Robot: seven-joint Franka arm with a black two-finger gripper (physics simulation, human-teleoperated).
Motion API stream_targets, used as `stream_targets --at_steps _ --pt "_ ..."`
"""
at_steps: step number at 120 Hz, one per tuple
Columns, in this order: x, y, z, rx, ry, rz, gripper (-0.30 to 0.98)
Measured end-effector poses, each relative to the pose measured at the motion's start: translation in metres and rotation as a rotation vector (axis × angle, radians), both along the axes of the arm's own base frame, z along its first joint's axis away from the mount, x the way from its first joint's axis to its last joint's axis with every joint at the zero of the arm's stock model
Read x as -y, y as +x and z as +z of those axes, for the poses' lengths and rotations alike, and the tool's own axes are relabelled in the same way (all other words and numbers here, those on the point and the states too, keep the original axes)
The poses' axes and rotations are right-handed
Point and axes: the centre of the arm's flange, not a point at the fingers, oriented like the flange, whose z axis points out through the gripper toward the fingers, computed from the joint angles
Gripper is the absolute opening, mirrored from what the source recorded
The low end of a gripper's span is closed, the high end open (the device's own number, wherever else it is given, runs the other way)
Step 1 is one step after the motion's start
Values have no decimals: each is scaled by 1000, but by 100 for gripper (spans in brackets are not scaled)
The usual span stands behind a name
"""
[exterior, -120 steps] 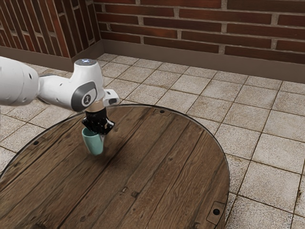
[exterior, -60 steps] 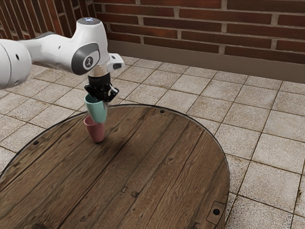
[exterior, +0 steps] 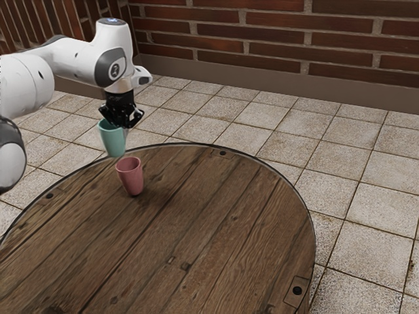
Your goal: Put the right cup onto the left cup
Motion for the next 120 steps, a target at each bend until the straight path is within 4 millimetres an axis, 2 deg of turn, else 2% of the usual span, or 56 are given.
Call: stream_targets --at_steps 17,38,58,90,104,120 --pt "2 16 -14 -20 -7 -15 -10" --pt "15 9 -38 -70 -25 -40 -10" --pt "29 9 -42 -67 -23 -64 -10" --pt "26 10 -71 -90 -26 -62 -9" --pt "26 10 -82 -76 -35 -60 17" --pt "32 14 -77 -45 -36 -68 41"
